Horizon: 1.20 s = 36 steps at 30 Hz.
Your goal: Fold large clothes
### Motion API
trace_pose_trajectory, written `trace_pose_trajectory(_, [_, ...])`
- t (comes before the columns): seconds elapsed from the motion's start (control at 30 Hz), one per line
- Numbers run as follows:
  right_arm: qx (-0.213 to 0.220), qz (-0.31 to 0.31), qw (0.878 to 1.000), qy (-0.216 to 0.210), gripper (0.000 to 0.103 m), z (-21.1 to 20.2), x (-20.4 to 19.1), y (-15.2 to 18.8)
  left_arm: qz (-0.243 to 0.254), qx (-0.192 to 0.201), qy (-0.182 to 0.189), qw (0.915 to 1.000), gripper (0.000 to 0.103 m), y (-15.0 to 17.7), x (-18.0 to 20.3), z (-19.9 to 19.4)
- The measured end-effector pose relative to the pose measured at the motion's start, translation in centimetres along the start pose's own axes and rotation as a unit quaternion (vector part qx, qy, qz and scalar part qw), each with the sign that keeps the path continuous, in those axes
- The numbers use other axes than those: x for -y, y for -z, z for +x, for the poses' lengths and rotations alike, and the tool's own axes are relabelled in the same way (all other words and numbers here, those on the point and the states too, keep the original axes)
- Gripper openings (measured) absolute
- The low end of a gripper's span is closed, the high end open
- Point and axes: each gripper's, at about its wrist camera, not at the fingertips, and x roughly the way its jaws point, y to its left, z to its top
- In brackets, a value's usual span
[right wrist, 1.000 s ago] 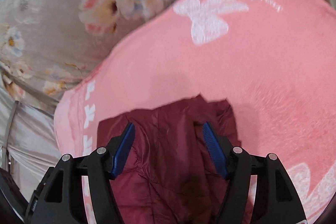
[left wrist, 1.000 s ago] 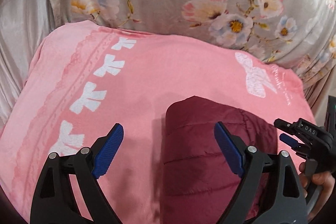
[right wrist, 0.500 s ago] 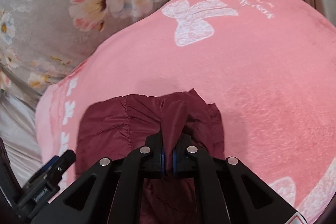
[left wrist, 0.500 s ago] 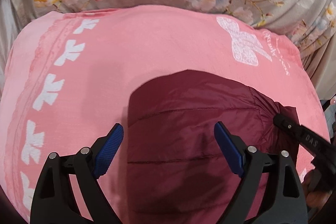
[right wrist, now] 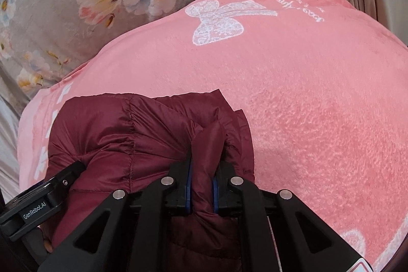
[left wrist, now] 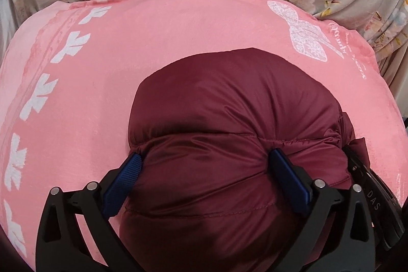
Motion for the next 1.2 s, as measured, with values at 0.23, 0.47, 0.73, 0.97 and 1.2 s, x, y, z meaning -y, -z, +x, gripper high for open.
trace_pose_trajectory(0.23, [0.017, -0.006, 1.0, 0.007, 0.008, 0.1, -0.1, 0.5, 0.011, 0.025, -0.016, 0.9995, 0.098, 0.8, 0.4, 0.4])
trace_pose_trajectory(0.47, [0.024, -0.005, 1.0, 0.008, 0.008, 0.2, -0.2, 0.8, 0.016, 0.041, -0.024, 0.9988, 0.098, 1.2, 0.6, 0.7])
trace_pose_trajectory(0.73, [0.023, 0.01, 1.0, -0.014, 0.011, 0.2, 0.5, 0.8, 0.016, 0.048, -0.025, 0.9984, 0.098, 1.3, 0.7, 0.8])
trace_pose_trajectory(0.97, [0.031, -0.013, 0.999, -0.01, 0.024, -5.1, 0.5, 1.0, 0.06, 0.044, -0.041, 0.9964, 0.098, 1.8, 0.2, -3.3])
trace_pose_trajectory(1.2, [0.044, -0.072, 0.996, -0.03, 0.018, -10.1, -1.5, 4.6, 0.088, 0.051, -0.034, 0.9942, 0.098, 4.6, 0.8, -7.2])
